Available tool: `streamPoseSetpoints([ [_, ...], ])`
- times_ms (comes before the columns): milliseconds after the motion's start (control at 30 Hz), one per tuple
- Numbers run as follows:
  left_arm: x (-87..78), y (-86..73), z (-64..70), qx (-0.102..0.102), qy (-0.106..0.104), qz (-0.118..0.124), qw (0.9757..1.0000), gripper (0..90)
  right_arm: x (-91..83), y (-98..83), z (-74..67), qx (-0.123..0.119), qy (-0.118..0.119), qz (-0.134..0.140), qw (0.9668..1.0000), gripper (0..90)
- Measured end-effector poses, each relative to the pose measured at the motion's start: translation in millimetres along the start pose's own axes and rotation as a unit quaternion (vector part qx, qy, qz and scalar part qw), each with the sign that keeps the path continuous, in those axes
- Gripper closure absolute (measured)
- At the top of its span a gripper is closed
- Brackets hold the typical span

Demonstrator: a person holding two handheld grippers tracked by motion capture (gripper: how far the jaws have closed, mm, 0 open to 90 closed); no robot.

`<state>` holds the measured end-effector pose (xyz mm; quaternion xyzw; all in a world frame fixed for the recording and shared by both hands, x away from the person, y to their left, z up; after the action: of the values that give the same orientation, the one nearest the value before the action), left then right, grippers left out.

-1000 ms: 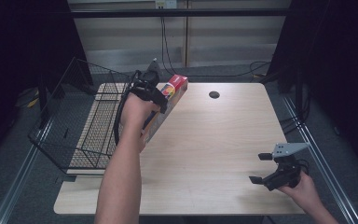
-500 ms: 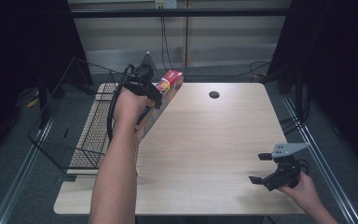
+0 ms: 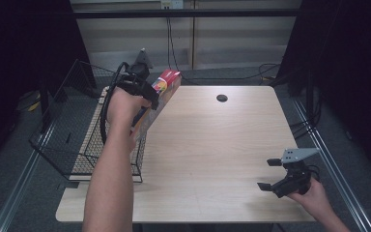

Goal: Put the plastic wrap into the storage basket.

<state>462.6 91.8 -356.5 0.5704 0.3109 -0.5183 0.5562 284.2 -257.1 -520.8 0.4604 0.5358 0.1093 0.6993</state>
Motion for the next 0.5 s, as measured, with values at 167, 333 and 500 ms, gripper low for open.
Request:
streamPoseSetpoints([
  [167, -7.3, -1.2, -8.5, -0.002, 0.004, 0.001, 1.0, 45.1, 0.9, -0.2, -0.5, 0.0, 0.002, -0.001, 1.0, 0.0],
  [333, -14.0, -2.3, -15.3, -0.011, 0.005, 0.005, 0.9999, 45.1, 0.6, 0.1, -0.1, 0.001, 0.001, 0.0, 1.0, 0.0],
  [500, -18.6, -4.7, -20.7, -0.013, 0.009, 0.005, 0.9999, 45.1, 1.1, -0.4, -0.5, 0.001, 0.001, -0.002, 1.0, 0.0],
])
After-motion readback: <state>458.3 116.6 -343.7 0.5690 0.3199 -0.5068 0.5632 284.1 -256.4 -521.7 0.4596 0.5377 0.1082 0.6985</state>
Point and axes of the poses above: each handheld gripper's, and its own axes: x roughly forward along the jaws, y roughly out of its top, z roughly to its right, the point moved 10 cm from there along x, roughly forward along the jaws, and after that the axes turned 11 degrees about -x, right-handed, at the moved point
